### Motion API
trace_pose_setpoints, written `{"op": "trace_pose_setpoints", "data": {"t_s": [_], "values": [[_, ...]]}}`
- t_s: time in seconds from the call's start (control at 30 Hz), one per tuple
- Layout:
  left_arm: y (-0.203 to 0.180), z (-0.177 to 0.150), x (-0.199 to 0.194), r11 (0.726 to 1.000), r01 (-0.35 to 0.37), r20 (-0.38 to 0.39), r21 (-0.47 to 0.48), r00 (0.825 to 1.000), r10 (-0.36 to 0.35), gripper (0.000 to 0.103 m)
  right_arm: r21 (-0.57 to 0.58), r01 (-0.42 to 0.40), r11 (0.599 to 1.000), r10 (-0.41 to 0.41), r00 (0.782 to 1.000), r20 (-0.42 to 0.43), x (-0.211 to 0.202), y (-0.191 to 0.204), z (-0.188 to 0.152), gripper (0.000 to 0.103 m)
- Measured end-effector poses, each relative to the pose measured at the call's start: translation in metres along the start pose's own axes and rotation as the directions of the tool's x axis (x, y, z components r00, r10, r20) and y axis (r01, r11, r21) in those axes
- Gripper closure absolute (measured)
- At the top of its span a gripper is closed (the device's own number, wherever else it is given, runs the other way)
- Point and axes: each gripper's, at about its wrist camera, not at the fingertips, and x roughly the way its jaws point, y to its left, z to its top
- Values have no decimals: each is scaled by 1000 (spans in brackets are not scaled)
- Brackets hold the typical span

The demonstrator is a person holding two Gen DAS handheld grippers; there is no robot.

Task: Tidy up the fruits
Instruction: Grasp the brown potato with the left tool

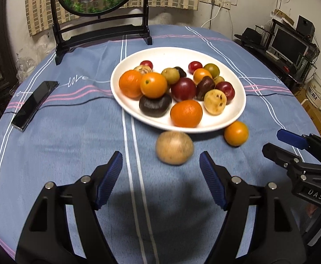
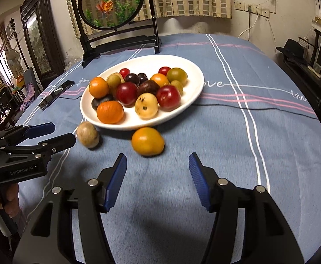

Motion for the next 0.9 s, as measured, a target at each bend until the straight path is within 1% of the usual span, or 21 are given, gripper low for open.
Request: {"op": "trace_pose_setpoints", "data": {"t_s": [0.4, 0.7, 0.9], "values": [[-7, -8, 18, 1000, 4, -46, 12, 999, -4, 29, 6, -17, 1000, 18, 1000, -21, 7, 0, -8, 44], [-6, -2, 45, 1000, 9, -84, -5, 996, -9, 29, 11, -27, 1000, 27, 999, -36, 15, -2, -8, 44], [-7, 2, 53, 1000, -3, -84, -3, 996, 3, 29, 7, -45, 999, 45, 998, -49, 23, 1, -7, 44]]}}
